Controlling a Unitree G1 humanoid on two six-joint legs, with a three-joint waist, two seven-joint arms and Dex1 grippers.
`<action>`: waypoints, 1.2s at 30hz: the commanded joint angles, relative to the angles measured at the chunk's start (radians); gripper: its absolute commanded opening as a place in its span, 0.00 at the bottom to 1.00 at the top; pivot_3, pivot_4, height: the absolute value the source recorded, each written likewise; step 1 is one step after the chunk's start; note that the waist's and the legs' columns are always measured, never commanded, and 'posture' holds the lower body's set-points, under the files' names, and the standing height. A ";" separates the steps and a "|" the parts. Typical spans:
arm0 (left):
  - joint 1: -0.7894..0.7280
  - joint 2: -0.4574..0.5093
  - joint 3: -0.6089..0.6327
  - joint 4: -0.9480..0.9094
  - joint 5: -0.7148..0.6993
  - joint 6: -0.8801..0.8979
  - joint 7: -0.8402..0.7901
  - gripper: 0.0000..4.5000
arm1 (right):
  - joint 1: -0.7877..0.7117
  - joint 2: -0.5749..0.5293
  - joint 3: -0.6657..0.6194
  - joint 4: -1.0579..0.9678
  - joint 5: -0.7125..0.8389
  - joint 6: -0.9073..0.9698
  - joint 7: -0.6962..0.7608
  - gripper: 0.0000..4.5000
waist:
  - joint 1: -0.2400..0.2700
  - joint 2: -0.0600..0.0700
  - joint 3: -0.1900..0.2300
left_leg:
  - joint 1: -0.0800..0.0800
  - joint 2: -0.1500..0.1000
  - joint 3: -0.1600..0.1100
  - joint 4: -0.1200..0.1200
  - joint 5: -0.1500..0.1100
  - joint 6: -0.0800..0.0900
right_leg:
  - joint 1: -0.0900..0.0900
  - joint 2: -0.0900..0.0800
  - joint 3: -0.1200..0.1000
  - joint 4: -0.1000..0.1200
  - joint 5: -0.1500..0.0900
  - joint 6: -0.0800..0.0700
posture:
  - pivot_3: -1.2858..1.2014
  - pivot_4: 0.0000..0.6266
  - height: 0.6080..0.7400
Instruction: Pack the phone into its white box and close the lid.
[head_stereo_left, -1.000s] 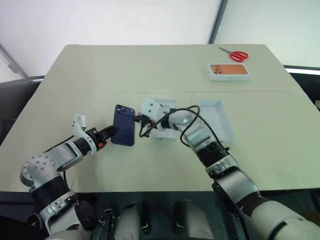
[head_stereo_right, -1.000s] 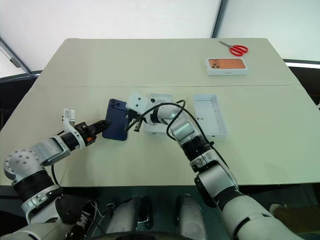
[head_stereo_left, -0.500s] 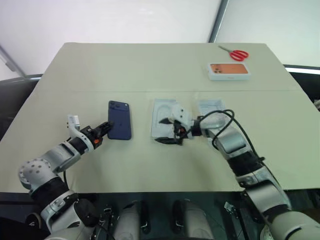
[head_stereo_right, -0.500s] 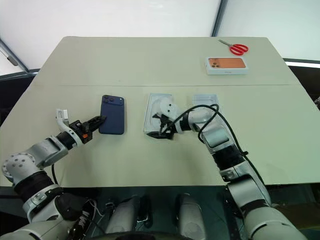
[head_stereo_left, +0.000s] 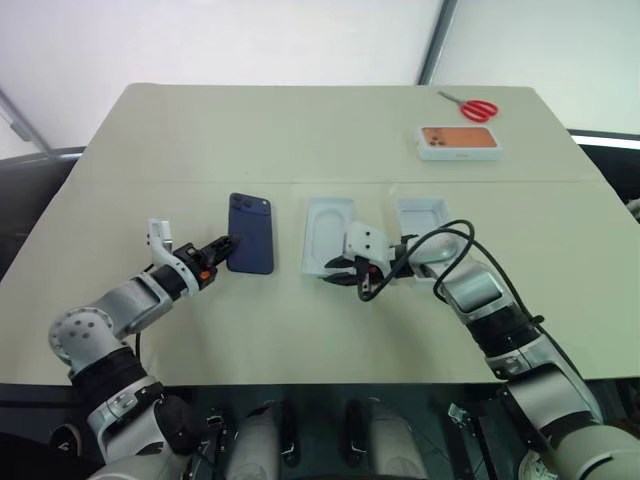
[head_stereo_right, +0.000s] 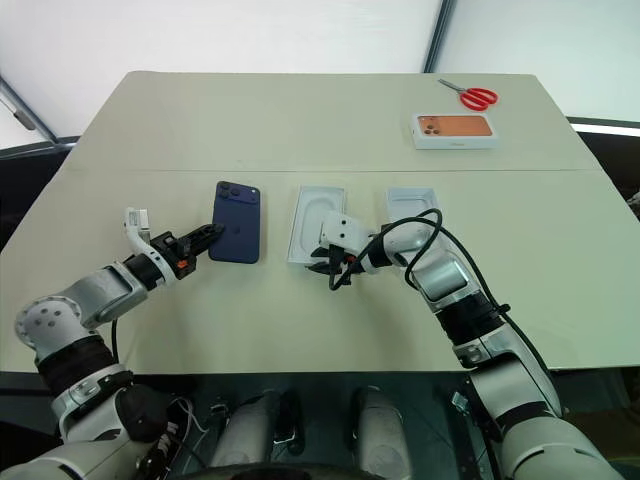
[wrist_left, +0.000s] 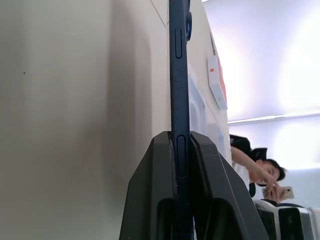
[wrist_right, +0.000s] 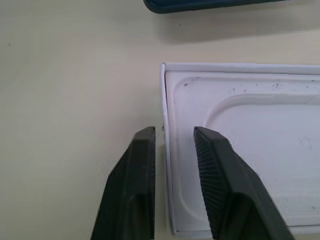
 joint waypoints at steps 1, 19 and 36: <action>-0.008 0.016 -0.010 -0.043 -0.069 -0.027 0.008 0.00 | -0.018 0.006 0.000 0.003 -0.008 -0.016 -0.009 0.35 | 0.007 0.000 0.000 | 0.000 0.000 0.000 0.000 0.000 0.000 | 0.000 0.000 0.000 0.000 0.000 0.000 | 0.52 0.24 0.98; 0.030 0.044 -0.088 -0.032 -0.167 -0.111 0.057 0.00 | -0.026 0.019 0.019 0.042 -0.043 -0.046 -0.024 0.04 | 0.010 -0.001 0.000 | 0.000 0.001 0.000 0.000 0.000 0.000 | 0.001 0.001 0.000 -0.002 0.001 -0.001 | 0.52 0.24 0.98; -0.040 0.079 -0.160 -0.025 -0.393 -0.225 0.216 0.00 | 0.040 0.134 0.069 -0.113 -0.059 0.147 -0.112 0.04 | 0.012 -0.001 0.000 | 0.000 0.001 0.000 0.000 0.000 0.000 | 0.002 0.001 0.000 -0.002 0.001 -0.001 | 0.52 0.24 0.98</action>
